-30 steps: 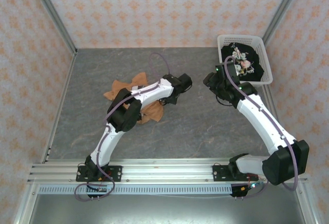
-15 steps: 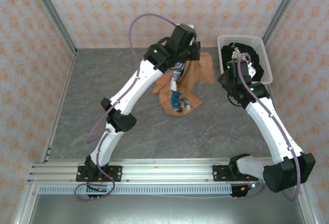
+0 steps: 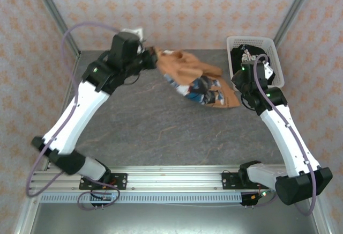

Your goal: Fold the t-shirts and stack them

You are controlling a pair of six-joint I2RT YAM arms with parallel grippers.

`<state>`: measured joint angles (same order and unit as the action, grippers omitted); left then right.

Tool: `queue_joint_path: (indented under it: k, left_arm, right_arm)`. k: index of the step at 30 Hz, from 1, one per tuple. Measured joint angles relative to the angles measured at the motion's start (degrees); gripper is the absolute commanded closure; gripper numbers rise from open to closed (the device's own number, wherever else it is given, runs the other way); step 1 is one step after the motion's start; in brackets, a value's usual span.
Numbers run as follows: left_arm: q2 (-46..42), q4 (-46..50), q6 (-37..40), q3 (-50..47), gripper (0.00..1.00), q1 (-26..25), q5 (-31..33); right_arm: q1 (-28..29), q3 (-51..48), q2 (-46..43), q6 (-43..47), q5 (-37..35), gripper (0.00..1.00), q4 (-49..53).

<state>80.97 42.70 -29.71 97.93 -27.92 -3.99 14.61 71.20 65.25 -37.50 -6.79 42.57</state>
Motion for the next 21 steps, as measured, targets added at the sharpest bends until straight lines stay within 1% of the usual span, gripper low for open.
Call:
queue_joint_path:
  k: [1,2,3,5,6,8,9,11,13,14,17,19,21]
  left_arm:
    - [-2.32,-1.03,-0.59,-5.25,0.89,1.88,0.15]
    - [-4.52,-1.88,-1.62,-11.89,0.67,4.87,0.46]
    - [-5.44,-2.43,-2.49,-17.27,0.54,7.72,0.57]
    - [-4.72,-2.82,-4.52,-25.51,0.47,13.11,0.59]
    - [-3.67,-2.34,-5.62,-28.52,0.45,15.67,0.87]
    - [-2.4,-1.16,-7.23,-31.93,0.45,18.82,1.27]
    - [-2.43,-0.55,-8.26,-32.83,0.45,19.43,1.25]
    - [-3.85,-0.31,-11.28,-33.66,0.45,19.04,-0.15]
    - [-5.73,-0.37,-14.95,-34.03,0.44,17.07,-1.55]
    - [-6.58,-0.57,-17.22,-34.14,0.42,15.13,-2.05]
    - [-6.1,-2.69,-23.3,-34.69,0.4,7.87,-3.58]
    - [-3.02,-4.35,-26.4,-34.49,0.4,3.15,-4.31]
    - [2.84,-4.37,-27.78,-32.39,0.4,-0.35,-4.28]
  right_arm:
    - [-0.02,-1.09,0.13,-0.2,0.9,0.52,-0.44]
    - [-0.04,-2.36,0.35,-0.42,1.97,0.52,-0.81]
    - [-0.04,-3.63,0.79,-0.76,3.19,0.52,-1.05]
    - [-0.04,-6.03,1.64,-1.46,5.7,0.53,-1.88]
    - [-0.04,-7.3,2.29,-1.77,7.26,0.53,-1.99]
    - [0.04,-8.85,3.87,-2.19,9.49,0.53,-2.25]
    - [0.17,-9.57,4.81,-2.36,10.56,0.53,-2.49]
    - [0.46,-10.82,6.19,-2.4,12.15,0.53,-3.13]
    - [0.79,-11.65,7.32,-2.56,13.53,0.53,-3.48]
    - [0.94,-11.85,7.93,-2.56,14.21,0.53,-3.8]
    - [1.51,-11.85,10.1,-2.49,15.58,0.53,-5.31]
    - [1.88,-11.72,11.91,-2.29,16.41,0.52,-6.03]
    - [2.12,-10.86,14.47,-1.99,17.35,0.5,-6.27]
